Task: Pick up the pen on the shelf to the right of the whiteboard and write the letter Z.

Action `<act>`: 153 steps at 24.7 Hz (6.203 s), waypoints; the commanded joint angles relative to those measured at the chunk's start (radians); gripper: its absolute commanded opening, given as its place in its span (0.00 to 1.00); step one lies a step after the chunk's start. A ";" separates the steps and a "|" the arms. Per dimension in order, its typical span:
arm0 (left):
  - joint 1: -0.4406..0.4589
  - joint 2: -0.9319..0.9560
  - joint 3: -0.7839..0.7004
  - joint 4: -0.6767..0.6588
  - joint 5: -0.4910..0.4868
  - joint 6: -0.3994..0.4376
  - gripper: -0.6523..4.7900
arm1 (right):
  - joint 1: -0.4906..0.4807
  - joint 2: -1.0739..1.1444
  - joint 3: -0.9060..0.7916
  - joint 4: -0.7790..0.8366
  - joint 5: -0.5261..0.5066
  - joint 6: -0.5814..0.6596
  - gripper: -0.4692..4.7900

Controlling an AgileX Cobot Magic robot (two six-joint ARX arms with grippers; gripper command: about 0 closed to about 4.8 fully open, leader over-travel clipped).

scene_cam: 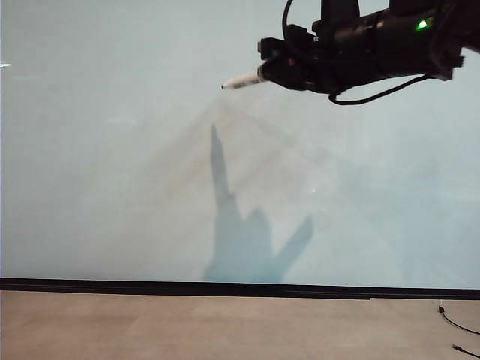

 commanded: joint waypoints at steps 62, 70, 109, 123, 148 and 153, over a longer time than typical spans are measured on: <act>0.000 0.000 0.002 0.011 0.000 0.005 0.11 | -0.005 -0.010 0.187 -0.239 0.058 0.025 0.08; 0.000 0.000 0.002 0.011 0.000 0.005 0.11 | -0.048 -0.129 0.093 -0.262 0.100 0.016 0.08; 0.000 0.000 0.002 0.011 0.000 0.005 0.11 | 0.063 0.091 0.307 -0.576 0.108 -0.207 0.08; 0.000 0.000 0.002 0.011 0.000 0.005 0.11 | 0.058 0.018 0.306 -0.614 0.165 -0.233 0.08; 0.000 0.000 0.002 0.011 0.000 0.005 0.11 | 0.026 -0.158 0.299 -0.737 0.217 -0.278 0.08; 0.000 0.000 0.002 0.011 0.000 0.005 0.11 | 0.025 -0.182 0.299 -0.748 0.230 -0.286 0.08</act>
